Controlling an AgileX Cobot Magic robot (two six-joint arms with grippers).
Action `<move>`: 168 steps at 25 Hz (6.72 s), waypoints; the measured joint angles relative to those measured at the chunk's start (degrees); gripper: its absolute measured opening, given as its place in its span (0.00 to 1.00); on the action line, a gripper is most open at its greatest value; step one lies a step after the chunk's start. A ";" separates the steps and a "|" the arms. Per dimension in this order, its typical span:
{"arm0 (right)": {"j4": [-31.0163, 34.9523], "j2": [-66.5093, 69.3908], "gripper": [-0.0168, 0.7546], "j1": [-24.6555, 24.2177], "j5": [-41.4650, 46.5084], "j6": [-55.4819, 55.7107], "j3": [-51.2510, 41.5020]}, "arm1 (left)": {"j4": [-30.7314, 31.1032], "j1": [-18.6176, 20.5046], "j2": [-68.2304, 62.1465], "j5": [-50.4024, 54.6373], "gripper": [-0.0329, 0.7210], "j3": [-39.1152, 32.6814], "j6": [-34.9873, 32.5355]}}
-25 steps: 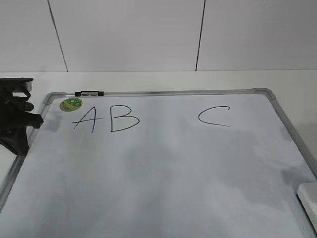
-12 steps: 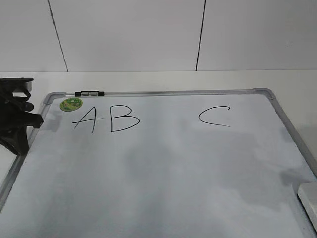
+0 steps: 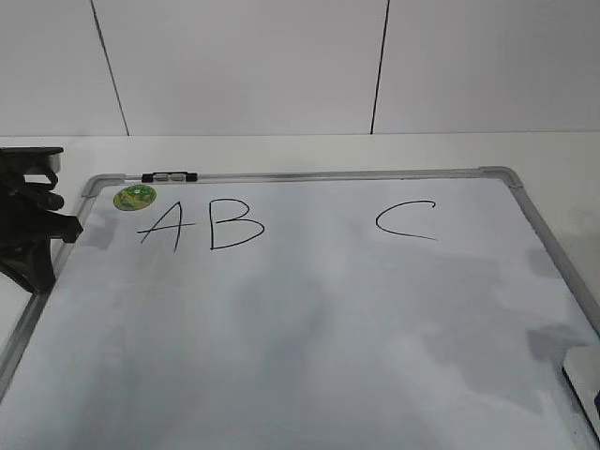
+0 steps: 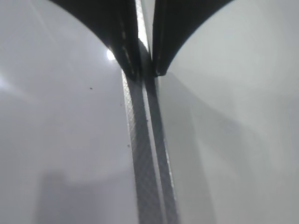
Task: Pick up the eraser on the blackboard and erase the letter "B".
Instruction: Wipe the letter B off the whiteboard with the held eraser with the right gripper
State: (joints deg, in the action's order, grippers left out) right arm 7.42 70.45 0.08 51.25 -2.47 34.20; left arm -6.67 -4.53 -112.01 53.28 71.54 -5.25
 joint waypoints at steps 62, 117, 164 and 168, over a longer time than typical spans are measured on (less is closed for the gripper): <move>0.75 7.76 0.75 0.00 -0.64 -1.57 1.88 | 0.00 0.00 0.00 0.00 0.09 0.00 0.00; -4.28 59.09 0.75 29.98 19.13 -0.31 85.93 | 0.00 0.00 0.00 0.75 0.09 0.14 0.00; -3.46 71.47 0.78 36.22 19.05 -1.87 97.08 | -0.64 0.21 -0.14 0.79 0.09 0.27 0.00; -3.32 71.61 0.78 36.57 18.80 -1.96 97.08 | -0.64 0.21 -0.14 0.79 0.09 0.27 0.00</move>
State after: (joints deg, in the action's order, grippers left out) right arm 4.10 142.05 36.65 70.05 -4.42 131.28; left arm -7.31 -4.32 -112.16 54.07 71.81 -5.25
